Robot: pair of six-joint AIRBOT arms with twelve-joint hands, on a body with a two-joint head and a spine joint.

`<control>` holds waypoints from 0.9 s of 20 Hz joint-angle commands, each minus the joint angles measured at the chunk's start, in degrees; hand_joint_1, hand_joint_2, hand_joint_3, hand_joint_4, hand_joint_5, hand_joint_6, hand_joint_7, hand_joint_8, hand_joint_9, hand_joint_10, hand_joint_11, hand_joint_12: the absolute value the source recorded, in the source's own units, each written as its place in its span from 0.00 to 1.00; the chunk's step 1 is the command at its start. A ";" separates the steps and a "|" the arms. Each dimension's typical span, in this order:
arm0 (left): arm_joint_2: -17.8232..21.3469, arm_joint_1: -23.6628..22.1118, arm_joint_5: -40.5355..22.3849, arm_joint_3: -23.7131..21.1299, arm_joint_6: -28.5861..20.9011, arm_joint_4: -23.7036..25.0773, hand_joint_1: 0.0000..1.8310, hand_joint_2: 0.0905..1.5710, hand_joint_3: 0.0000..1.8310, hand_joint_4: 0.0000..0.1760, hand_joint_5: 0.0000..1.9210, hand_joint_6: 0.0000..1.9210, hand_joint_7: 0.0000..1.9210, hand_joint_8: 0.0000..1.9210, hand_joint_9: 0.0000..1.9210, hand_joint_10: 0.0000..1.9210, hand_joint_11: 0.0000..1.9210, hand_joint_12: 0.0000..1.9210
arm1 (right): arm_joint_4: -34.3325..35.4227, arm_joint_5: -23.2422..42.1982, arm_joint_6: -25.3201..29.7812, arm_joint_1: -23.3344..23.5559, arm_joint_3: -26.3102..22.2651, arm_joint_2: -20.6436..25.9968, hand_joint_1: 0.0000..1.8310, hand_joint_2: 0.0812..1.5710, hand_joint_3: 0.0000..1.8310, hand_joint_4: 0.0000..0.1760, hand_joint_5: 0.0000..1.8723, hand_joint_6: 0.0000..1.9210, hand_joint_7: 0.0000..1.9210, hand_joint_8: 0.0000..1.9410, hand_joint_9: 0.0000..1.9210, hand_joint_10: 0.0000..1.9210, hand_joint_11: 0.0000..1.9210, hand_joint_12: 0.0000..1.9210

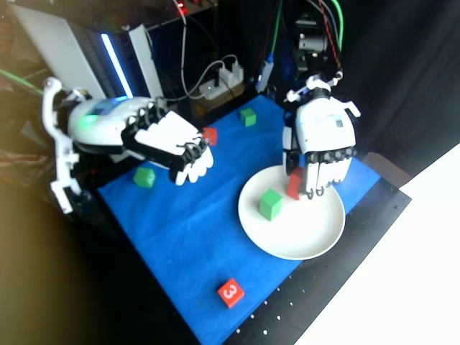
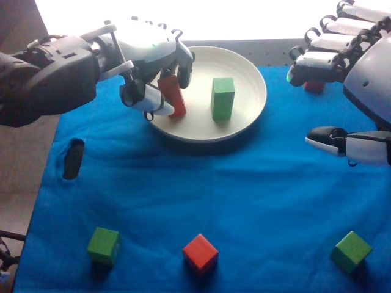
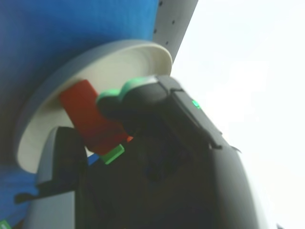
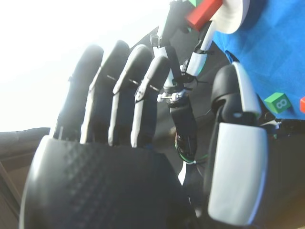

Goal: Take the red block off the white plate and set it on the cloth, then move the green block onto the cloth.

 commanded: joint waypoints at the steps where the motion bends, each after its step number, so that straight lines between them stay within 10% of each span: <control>1: -0.12 -0.34 -6.96 0.15 0.07 0.08 0.66 0.78 0.00 0.00 0.40 0.55 0.40 0.84 0.47 0.95 0.46 1.00 | -1.97 -6.95 -0.36 0.83 0.10 -0.06 0.53 0.52 0.05 0.00 0.38 0.34 0.32 0.48 0.26 0.63 0.17 0.90; 4: 2.44 -0.33 -11.24 -2.94 0.06 -0.25 0.74 0.74 0.00 0.00 0.42 0.51 0.43 0.68 0.44 0.81 0.36 0.95 | -1.97 -6.95 -0.36 0.82 0.08 -0.06 0.53 0.53 0.05 0.00 0.38 0.35 0.33 0.49 0.28 0.63 0.20 0.88; 6: 4.98 -0.29 -14.28 -5.97 0.08 -0.11 0.66 0.79 0.00 0.00 0.36 0.59 0.39 0.86 0.48 0.96 0.48 1.00 | -1.97 -6.95 -0.36 0.82 0.08 -0.06 0.53 0.53 0.05 0.00 0.37 0.35 0.34 0.47 0.28 0.61 0.20 0.87; 10: 12.02 2.04 -22.72 -14.68 0.07 2.20 0.65 0.79 0.00 0.00 0.35 0.62 0.40 0.84 0.47 0.95 0.49 1.00 | -1.85 -6.95 -0.36 0.81 0.00 -0.07 0.55 0.52 0.03 0.00 0.41 0.31 0.39 0.39 0.31 0.56 0.21 0.84; 13: 16.68 4.65 -28.30 -21.02 0.05 4.63 0.72 0.77 0.00 0.00 0.36 0.60 0.41 0.75 0.39 0.85 0.31 0.98 | -1.40 -6.95 -0.36 0.81 -0.15 -0.06 0.53 0.53 0.03 0.00 0.39 0.37 0.37 0.47 0.31 0.61 0.21 0.87; 18: 21.55 9.54 -34.78 -28.55 0.04 7.03 0.66 0.76 0.00 0.00 0.37 0.65 0.46 0.71 0.41 0.72 0.33 0.94 | -0.99 -6.95 -0.36 0.81 -0.43 0.17 0.52 0.52 0.02 0.00 0.37 0.44 0.34 0.52 0.30 0.63 0.19 0.88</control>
